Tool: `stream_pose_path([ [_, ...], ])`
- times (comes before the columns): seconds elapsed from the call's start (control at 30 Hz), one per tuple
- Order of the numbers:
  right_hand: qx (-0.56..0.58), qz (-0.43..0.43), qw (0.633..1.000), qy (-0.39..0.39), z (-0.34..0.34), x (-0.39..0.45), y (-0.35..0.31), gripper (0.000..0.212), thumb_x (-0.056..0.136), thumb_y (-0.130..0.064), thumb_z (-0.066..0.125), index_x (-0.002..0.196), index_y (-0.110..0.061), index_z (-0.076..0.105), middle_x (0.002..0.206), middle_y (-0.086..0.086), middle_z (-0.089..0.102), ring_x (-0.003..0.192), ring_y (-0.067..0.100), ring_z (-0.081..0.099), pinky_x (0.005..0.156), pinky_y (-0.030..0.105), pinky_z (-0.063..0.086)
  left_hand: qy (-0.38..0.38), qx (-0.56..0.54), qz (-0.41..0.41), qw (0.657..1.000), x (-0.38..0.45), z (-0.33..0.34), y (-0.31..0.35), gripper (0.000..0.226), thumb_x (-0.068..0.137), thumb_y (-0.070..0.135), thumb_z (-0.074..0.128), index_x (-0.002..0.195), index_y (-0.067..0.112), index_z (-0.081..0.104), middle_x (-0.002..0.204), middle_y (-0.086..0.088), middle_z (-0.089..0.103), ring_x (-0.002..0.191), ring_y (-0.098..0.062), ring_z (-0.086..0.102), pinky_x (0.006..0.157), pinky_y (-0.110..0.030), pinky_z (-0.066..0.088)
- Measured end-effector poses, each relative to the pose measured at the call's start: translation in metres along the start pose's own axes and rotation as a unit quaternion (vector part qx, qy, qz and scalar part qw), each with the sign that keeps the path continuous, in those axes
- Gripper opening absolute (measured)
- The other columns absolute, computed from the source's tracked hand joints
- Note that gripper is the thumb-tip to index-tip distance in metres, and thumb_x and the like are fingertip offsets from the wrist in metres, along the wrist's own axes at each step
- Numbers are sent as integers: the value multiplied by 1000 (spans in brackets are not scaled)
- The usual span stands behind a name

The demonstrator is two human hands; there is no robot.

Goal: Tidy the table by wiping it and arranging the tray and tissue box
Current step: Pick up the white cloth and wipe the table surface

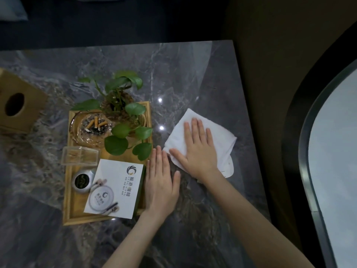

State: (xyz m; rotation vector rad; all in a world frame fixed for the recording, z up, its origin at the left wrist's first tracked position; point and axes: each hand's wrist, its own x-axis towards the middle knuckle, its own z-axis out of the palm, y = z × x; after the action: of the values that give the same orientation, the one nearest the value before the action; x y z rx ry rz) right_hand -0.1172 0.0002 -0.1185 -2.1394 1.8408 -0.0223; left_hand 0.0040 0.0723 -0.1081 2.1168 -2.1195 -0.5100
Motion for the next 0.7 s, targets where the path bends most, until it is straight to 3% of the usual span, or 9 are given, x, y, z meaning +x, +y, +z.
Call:
stream_pose_path([
  [0.1,-16,15,1000,2,-3,17,8,85,83,-66,15,147,-15,-7,159,11,-6,146,23,-10,113,39,-15,0,8,3,1000,0,2,-1,64,90,37,29,140,-2,19,151,-18,22,142,-26,13,115,-32,3],
  [0.27,-21,38,999,5,-20,59,42,83,85,-66,17,147,-17,-7,159,8,-9,145,23,-12,114,52,-12,6,0,8,1000,-1,2,-1,63,90,37,30,140,-1,22,151,-15,20,140,-23,10,114,-30,1],
  [0.4,-8,73,997,11,-29,88,61,81,87,-64,22,147,-17,-7,159,7,-9,145,22,-12,116,53,-9,0,-6,4,1000,-1,2,-1,63,94,42,16,141,0,20,151,-13,16,141,-21,9,115,-29,0],
  [0.53,-11,88,996,5,-31,87,52,98,77,-78,19,147,-14,-8,159,9,-9,145,24,-12,115,53,-9,-4,-8,6,1000,-1,2,-1,62,93,38,24,141,0,20,151,-16,21,141,-21,9,115,-29,1],
  [0.7,-24,41,999,-14,-21,53,25,107,70,-83,23,147,-15,-9,158,8,-10,145,24,-13,116,55,-8,9,-58,18,998,0,0,-2,70,93,52,14,142,2,16,152,-12,12,142,-19,5,115,-27,-1],
])
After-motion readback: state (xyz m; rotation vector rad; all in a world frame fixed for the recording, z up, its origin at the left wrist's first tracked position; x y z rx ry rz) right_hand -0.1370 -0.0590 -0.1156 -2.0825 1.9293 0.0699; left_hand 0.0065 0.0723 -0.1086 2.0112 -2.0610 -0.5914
